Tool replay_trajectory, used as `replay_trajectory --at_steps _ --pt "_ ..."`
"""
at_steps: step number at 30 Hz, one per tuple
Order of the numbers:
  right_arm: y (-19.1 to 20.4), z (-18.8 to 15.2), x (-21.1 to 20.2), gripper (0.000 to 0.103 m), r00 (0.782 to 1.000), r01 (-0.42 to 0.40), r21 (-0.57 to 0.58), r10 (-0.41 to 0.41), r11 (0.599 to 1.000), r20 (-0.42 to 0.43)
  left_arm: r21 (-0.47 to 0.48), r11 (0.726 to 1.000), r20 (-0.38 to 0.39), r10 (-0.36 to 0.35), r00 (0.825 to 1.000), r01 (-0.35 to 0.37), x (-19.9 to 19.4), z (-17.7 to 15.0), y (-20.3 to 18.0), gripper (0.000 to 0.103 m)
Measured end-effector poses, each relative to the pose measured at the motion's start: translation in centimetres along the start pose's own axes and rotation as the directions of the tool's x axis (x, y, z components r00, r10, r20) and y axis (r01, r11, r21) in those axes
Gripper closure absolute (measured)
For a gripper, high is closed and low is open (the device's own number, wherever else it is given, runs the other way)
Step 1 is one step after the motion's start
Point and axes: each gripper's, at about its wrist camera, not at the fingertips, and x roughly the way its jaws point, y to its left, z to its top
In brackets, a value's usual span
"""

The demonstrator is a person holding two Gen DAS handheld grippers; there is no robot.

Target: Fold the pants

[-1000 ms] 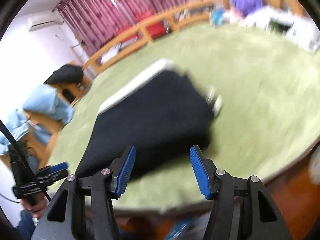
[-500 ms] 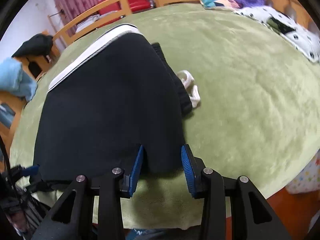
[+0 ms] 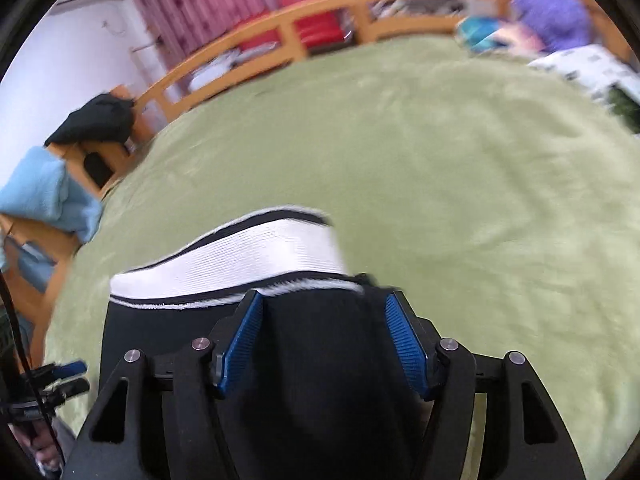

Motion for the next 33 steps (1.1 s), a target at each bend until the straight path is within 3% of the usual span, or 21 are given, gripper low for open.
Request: replay_trajectory --at_steps 1,2,4,5,7,10,12,14,16,17,20,22,23,24,26,29,31,33 --pt "0.2 0.1 -0.4 0.073 1.000 -0.002 -0.019 0.002 1.000 0.015 -0.002 1.000 0.000 -0.001 1.000 0.001 0.0 0.1 0.0 0.044" --pt "0.0 0.0 -1.6 0.087 0.998 -0.040 -0.016 0.040 0.999 0.039 -0.003 1.000 0.002 -0.011 1.000 0.011 0.1 0.2 0.1 0.044" --pt "-2.2 -0.1 -3.9 0.088 0.984 -0.161 0.094 0.152 0.982 0.093 -0.011 0.999 0.014 -0.047 0.999 0.047 -0.3 0.3 0.2 0.044" --pt "-3.1 -0.4 -4.2 0.088 0.986 -0.150 0.125 0.139 0.981 0.091 -0.017 0.998 0.019 -0.063 0.998 0.063 -0.2 0.6 0.7 0.043" --pt "-3.6 -1.3 -2.4 0.088 0.998 -0.025 0.088 0.020 0.996 0.051 -0.034 0.996 0.018 -0.086 0.996 0.086 0.6 0.8 0.6 0.039" --pt "-4.5 -1.9 -1.1 0.076 0.999 0.000 0.122 -0.007 0.992 0.050 -0.047 0.996 -0.051 -0.077 0.996 0.075 3.2 0.7 0.1 0.039" --pt "-4.6 -1.4 -2.3 0.054 1.000 0.013 0.133 -0.016 0.991 0.025 -0.052 0.997 -0.101 -0.053 0.994 0.048 4.4 -0.3 0.2 0.039" --pt "-4.7 -1.9 -4.0 0.053 0.999 0.034 0.127 -0.038 0.991 0.031 -0.062 0.996 -0.115 -0.064 0.991 0.058 4.8 -1.1 0.4 0.037" --pt "-4.5 -3.1 -5.4 0.043 0.999 0.049 0.114 -0.051 0.992 0.010 -0.083 0.994 -0.109 -0.084 0.990 0.075 4.9 -1.6 1.0 0.031" --pt "-4.5 -4.2 -5.6 0.037 0.999 0.039 0.106 -0.036 0.994 -0.029 -0.100 0.990 -0.108 -0.106 0.988 0.095 5.1 -2.0 1.3 0.028" --pt "-4.7 -7.1 -4.4 0.033 0.989 -0.047 0.128 0.064 0.991 -0.135 -0.095 0.988 -0.111 -0.130 0.985 0.120 6.1 -2.3 1.0 0.022" --pt "-5.2 -8.0 -3.0 0.017 0.984 -0.076 0.160 0.100 0.984 -0.147 -0.067 0.991 -0.090 -0.118 0.989 0.112 6.5 -1.8 0.1 0.022" --pt "-5.6 -8.3 -1.9 0.009 0.982 -0.097 0.175 0.124 0.980 -0.146 -0.065 0.991 -0.083 -0.122 0.989 0.117 6.7 -1.2 -0.4 0.022" --pt "-5.8 -8.3 -1.5 0.006 0.981 -0.109 0.187 0.136 0.976 -0.139 -0.073 0.989 -0.077 -0.134 0.988 0.129 6.8 -0.9 -0.6 0.029" --pt "-5.7 -8.0 -1.3 0.006 0.984 -0.102 0.208 0.129 0.973 -0.120 -0.102 0.983 -0.080 -0.160 0.984 0.151 6.9 -0.2 -0.6 0.041" --pt "-5.6 -7.6 -2.2 0.021 0.988 -0.094 0.190 0.116 0.977 -0.106 -0.112 0.970 -0.061 -0.223 0.973 0.215 6.3 0.5 -0.4 0.083" --pt "-6.5 -7.2 -3.5 0.040 0.984 -0.138 0.231 0.160 0.963 -0.080 -0.112 0.955 -0.038 -0.279 0.960 0.273 5.0 1.2 0.0 0.089" --pt "-6.8 -7.0 -4.9 0.072 0.979 -0.179 0.275 0.198 0.945 -0.042 -0.100 0.950 -0.015 -0.298 0.954 0.296 3.7 1.9 -0.1 0.090"
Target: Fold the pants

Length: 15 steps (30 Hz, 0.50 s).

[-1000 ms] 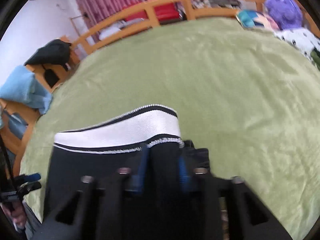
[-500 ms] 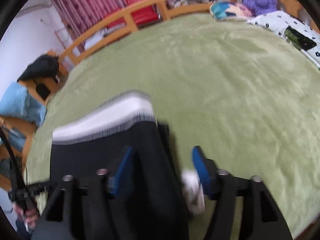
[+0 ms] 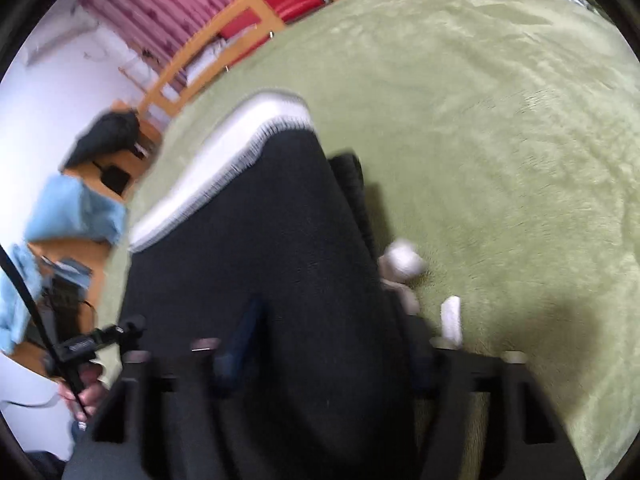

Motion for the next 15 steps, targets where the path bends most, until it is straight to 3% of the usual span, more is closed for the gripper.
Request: replay_trajectory --at_steps 5,9,15 --pt "3.7 -0.1 -1.1 0.079 0.996 0.063 -0.011 -0.062 0.998 0.064 0.022 0.999 0.039 -0.039 0.998 0.039 -3.4 2.2 0.7 0.091" --pt "6.9 -0.4 0.0 0.081 0.998 -0.005 0.002 0.005 1.000 0.069 0.020 1.000 0.075 -0.013 0.997 0.011 -7.0 4.8 4.4 0.091" --pt "14.4 -1.5 6.5 0.082 0.994 -0.103 -0.024 0.104 0.994 0.027 0.006 0.996 0.132 0.090 0.987 -0.092 -13.4 8.0 11.2 0.091"
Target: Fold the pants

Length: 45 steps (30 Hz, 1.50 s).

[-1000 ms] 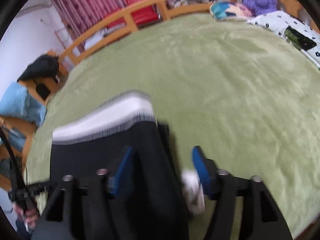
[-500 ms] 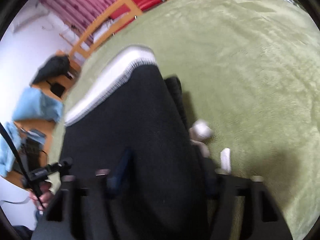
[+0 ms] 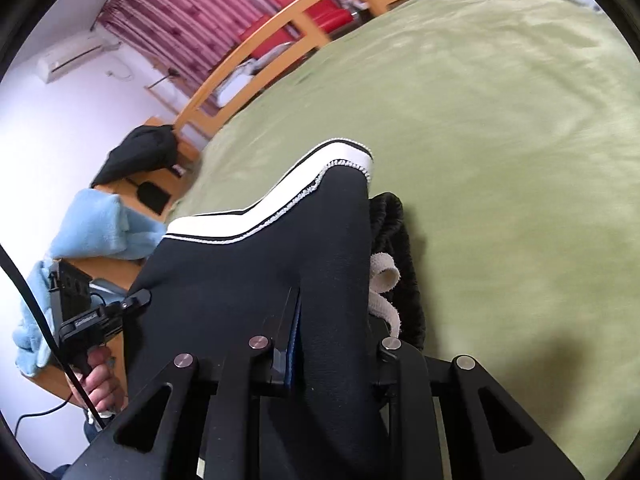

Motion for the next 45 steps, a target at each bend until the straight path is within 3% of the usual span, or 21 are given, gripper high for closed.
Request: replay_trajectory --at_steps 4,7,8,9,11,13,15,16,19,21,23,25,27,28,30,33,35,36,42,44,45 --pt "3.5 -0.4 4.8 0.083 0.998 -0.043 -0.030 0.041 0.999 -0.041 -0.020 0.997 0.015 0.080 0.997 -0.080 -2.3 0.9 5.0 0.090" --pt "5.2 -0.7 7.6 0.081 0.998 0.004 -0.082 -0.009 0.997 -0.056 -0.063 0.994 -0.048 0.090 0.995 -0.093 -0.4 0.2 8.1 0.084" --pt "5.4 -0.7 8.0 0.076 0.997 0.053 -0.111 -0.058 0.992 -0.048 -0.068 0.987 -0.079 0.139 0.987 -0.144 0.5 -0.5 9.0 0.078" --pt "5.5 -1.0 8.3 0.064 0.989 0.133 -0.165 -0.142 0.977 -0.046 -0.063 0.978 -0.092 0.194 0.977 -0.200 0.9 -1.0 9.3 0.074" --pt "5.2 -1.5 8.1 0.041 0.969 0.227 -0.208 -0.242 0.951 -0.046 -0.044 0.954 -0.093 0.291 0.952 -0.295 0.7 -2.3 9.7 0.073" --pt "5.2 -1.9 6.2 0.043 0.963 0.262 -0.202 -0.271 0.944 -0.017 -0.058 0.960 -0.068 0.271 0.960 -0.275 -0.7 -3.1 9.3 0.072" --pt "7.4 -2.7 3.4 0.056 0.944 0.330 -0.257 -0.322 0.908 0.073 -0.052 0.975 -0.007 0.216 0.976 -0.216 -2.7 -4.0 7.7 0.054" --pt "8.2 -3.0 2.5 0.056 0.939 0.345 -0.279 -0.327 0.896 0.109 -0.018 0.978 0.024 0.206 0.978 -0.206 -3.5 -4.4 6.5 0.050" --pt "11.0 -5.8 0.4 0.056 0.953 0.296 -0.374 -0.243 0.879 0.183 0.034 0.973 0.061 0.224 0.973 -0.226 -4.1 -6.4 4.1 0.046" --pt "11.2 -7.9 0.9 0.065 0.959 0.281 -0.423 -0.228 0.861 0.170 0.041 0.970 0.027 0.237 0.971 -0.238 -3.1 -9.0 3.4 0.046" --pt "9.2 -10.0 3.0 0.073 0.953 0.301 -0.400 -0.285 0.866 0.100 0.045 0.965 -0.016 0.260 0.966 -0.259 -1.8 -12.6 3.4 0.046" --pt "6.7 -11.2 4.9 0.084 0.942 0.324 -0.356 -0.333 0.876 0.037 0.112 0.945 0.005 0.309 0.951 -0.308 -1.3 -15.1 3.1 0.046" --pt "6.2 -11.9 5.0 0.084 0.944 0.324 -0.339 -0.326 0.884 0.052 0.163 0.922 0.034 0.350 0.936 -0.351 -1.7 -15.7 2.1 0.046" --pt "6.6 -11.7 4.9 0.084 0.940 0.333 -0.347 -0.338 0.877 0.048 0.165 0.923 0.023 0.349 0.937 -0.348 -2.1 -15.2 2.0 0.046" --pt "7.8 -10.7 4.3 0.084 0.939 0.329 -0.354 -0.341 0.875 0.030 0.147 0.945 0.028 0.290 0.957 -0.291 -3.7 -13.6 1.8 0.045" --pt "9.8 -8.7 1.9 0.078 0.959 0.284 -0.363 -0.256 0.887 0.124 0.138 0.952 0.082 0.265 0.961 -0.274 -4.7 -10.3 2.0 0.037" --pt "11.1 -6.2 2.1 0.067 0.952 0.297 -0.385 -0.238 0.874 0.192 0.145 0.950 0.080 0.269 0.960 -0.278 -3.5 -7.2 1.6 0.037" --pt "11.4 -5.1 2.7 0.067 0.951 0.298 -0.383 -0.235 0.874 0.202 0.142 0.951 0.082 0.266 0.961 -0.275 -2.9 -5.9 1.6 0.037" --pt "12.7 0.3 8.4 0.067 0.966 0.234 -0.398 -0.165 0.887 0.200 0.130 0.963 0.101 0.224 0.969 -0.236 2.1 0.3 1.0 0.037" --pt "12.5 0.9 10.3 0.068 0.961 0.260 -0.419 -0.190 0.870 0.202 0.142 0.954 0.099 0.251 0.963 -0.263 4.4 1.4 1.2 0.037" --pt "12.0 1.2 11.2 0.076 0.955 0.286 -0.417 -0.218 0.863 0.202 0.144 0.943 0.089 0.288 0.953 -0.299 5.7 1.9 1.7 0.037"
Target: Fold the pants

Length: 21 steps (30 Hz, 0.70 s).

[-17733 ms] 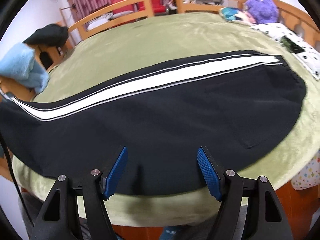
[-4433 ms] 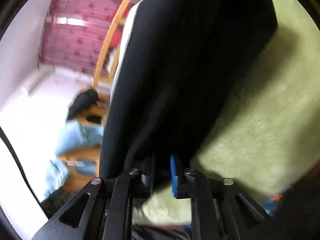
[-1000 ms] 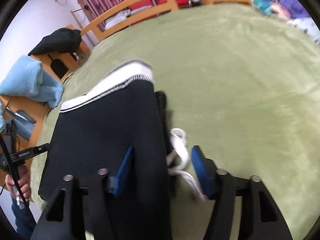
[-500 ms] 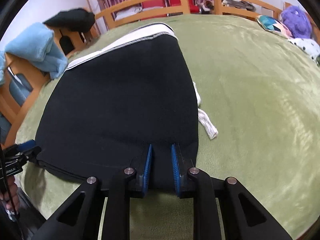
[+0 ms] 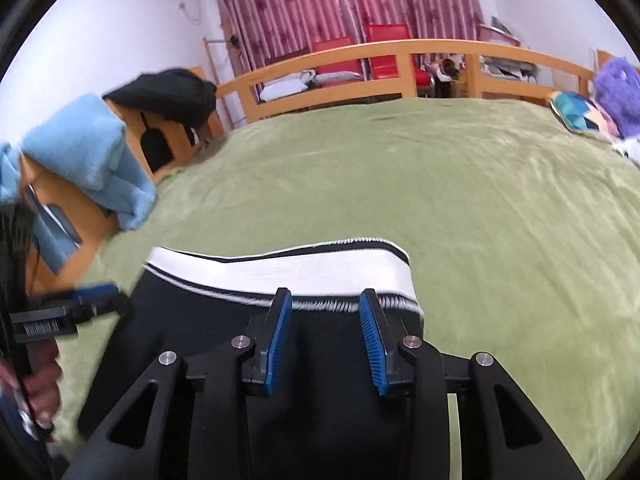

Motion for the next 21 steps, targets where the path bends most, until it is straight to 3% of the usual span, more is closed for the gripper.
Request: replay_trajectory --at_steps 2,5,7,9,12,13,15,17,19,21 --pt "-1.1 -0.6 2.5 0.094 0.995 0.093 0.008 -0.093 0.996 -0.038 -0.022 0.998 -0.062 0.054 0.997 -0.055 3.4 0.1 1.1 0.038" --pt "-2.3 -0.5 3.6 0.095 0.995 0.092 0.041 -0.091 0.995 -0.032 -0.082 0.996 -0.072 0.023 0.997 -0.029 5.0 -0.1 2.2 0.038" --pt "-2.7 -0.3 4.2 0.096 0.994 0.098 0.042 -0.096 0.994 -0.046 -0.073 0.995 -0.054 0.059 0.997 -0.063 4.4 -0.1 1.9 0.038" --pt "-2.9 -0.2 3.6 0.096 0.994 0.092 0.041 -0.090 0.995 -0.055 -0.063 0.991 -0.061 0.110 0.992 -0.114 3.3 -0.5 1.9 0.038" --pt "-3.8 -0.8 0.6 0.095 0.991 0.123 0.084 -0.118 0.989 -0.061 -0.044 0.996 -0.043 0.073 0.996 -0.075 -0.2 -2.5 2.1 0.038" --pt "-4.2 -1.2 -0.9 0.090 0.991 0.126 0.110 -0.121 0.986 -0.056 -0.038 0.997 -0.037 0.064 0.997 -0.065 -1.4 -3.4 2.1 0.038" --pt "-4.2 -2.6 -3.7 0.080 0.996 0.083 0.123 -0.080 0.989 -0.033 -0.028 0.999 -0.028 0.045 0.999 -0.045 -3.8 -6.0 1.8 0.038" --pt "-3.6 -5.1 -6.4 0.079 0.999 0.024 0.091 -0.021 0.996 -0.029 -0.028 0.999 -0.025 0.038 0.999 -0.039 -5.4 -8.2 2.0 0.037" --pt "-3.1 -7.7 -7.4 0.079 0.998 -0.003 0.057 0.007 0.998 -0.070 -0.027 0.996 -0.046 0.084 0.995 -0.085 -6.1 -10.6 2.2 0.037" --pt "-3.2 -10.5 -7.1 0.079 0.987 0.063 0.013 -0.061 0.998 -0.147 -0.032 0.989 -0.090 0.141 0.986 -0.144 -6.1 -13.3 3.0 0.030"
